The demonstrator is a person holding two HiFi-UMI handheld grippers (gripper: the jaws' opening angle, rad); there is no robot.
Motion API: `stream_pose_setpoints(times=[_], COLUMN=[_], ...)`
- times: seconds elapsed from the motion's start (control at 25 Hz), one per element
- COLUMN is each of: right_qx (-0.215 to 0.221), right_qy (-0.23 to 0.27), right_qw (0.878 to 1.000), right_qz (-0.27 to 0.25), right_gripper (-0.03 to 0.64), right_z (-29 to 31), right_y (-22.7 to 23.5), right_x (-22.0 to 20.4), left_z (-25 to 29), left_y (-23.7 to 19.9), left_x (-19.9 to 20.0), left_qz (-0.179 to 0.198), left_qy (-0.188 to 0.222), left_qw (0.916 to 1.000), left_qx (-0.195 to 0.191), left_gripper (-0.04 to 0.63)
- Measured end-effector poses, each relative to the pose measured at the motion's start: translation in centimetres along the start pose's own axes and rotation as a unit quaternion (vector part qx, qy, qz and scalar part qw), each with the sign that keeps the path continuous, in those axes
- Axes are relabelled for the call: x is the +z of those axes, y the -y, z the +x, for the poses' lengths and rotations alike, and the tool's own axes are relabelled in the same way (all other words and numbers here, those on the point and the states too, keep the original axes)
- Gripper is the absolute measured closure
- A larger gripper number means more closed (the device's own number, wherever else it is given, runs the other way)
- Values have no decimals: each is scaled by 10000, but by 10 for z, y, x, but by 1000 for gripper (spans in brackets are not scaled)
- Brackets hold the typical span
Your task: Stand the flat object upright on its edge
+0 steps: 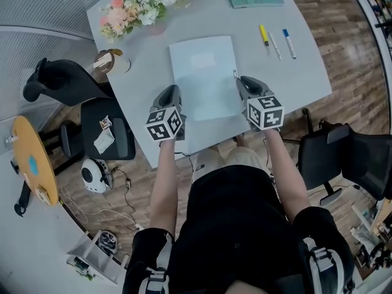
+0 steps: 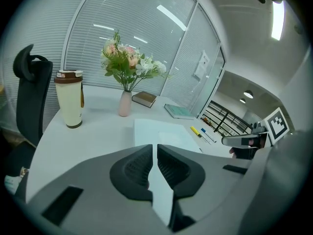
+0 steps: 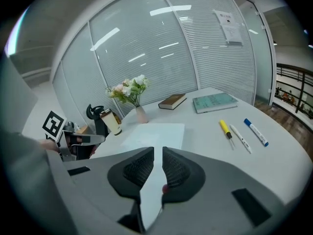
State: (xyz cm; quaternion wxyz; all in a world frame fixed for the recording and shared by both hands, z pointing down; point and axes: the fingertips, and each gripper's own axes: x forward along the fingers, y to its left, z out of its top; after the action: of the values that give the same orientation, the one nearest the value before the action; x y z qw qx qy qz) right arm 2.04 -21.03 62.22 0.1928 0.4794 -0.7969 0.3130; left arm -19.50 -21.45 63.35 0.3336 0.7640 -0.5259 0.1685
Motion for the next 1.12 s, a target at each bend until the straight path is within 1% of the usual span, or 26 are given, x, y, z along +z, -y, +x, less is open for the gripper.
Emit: stream_pose_setpoints(times=[0.12,0.24,0.36,0.56,0.8,0.96,1.12], right_qx=[-87,-118,-132,-238,-343,-306,-219], right_qy=[-62,-101,-173,-246,-327,-356,-397], right_qw=[9999,9999,9998,9994,9986,9983,9979], right_qz=[30,52,35,50,253,359,467], right_gripper=[541,534,523,499,454,439,414], right_z=[8,14,21,34,42,52,65], right_y=[7,11,13,22,32,36,38], right_x=[-6,-9,-13,-17,-24,-25,-24], left_z=[7,14,20,32,43,53,64], left_y=[-6,-10,-12,-17,-24,-30,-34], left_x=[-6,-9,-14,-19,-26,-28,-26], left_qz=[76,59,44,56,-119,-374,-650], left_qy=[-81,-146,-229,-344,-494,-489,-490], left_qw=[9999,9999,9997,9994,9987,9981,9965], left_qx=[48,31,-10,-59,-70,-74,-199], left_gripper=[571,562,495,462,416,402,383])
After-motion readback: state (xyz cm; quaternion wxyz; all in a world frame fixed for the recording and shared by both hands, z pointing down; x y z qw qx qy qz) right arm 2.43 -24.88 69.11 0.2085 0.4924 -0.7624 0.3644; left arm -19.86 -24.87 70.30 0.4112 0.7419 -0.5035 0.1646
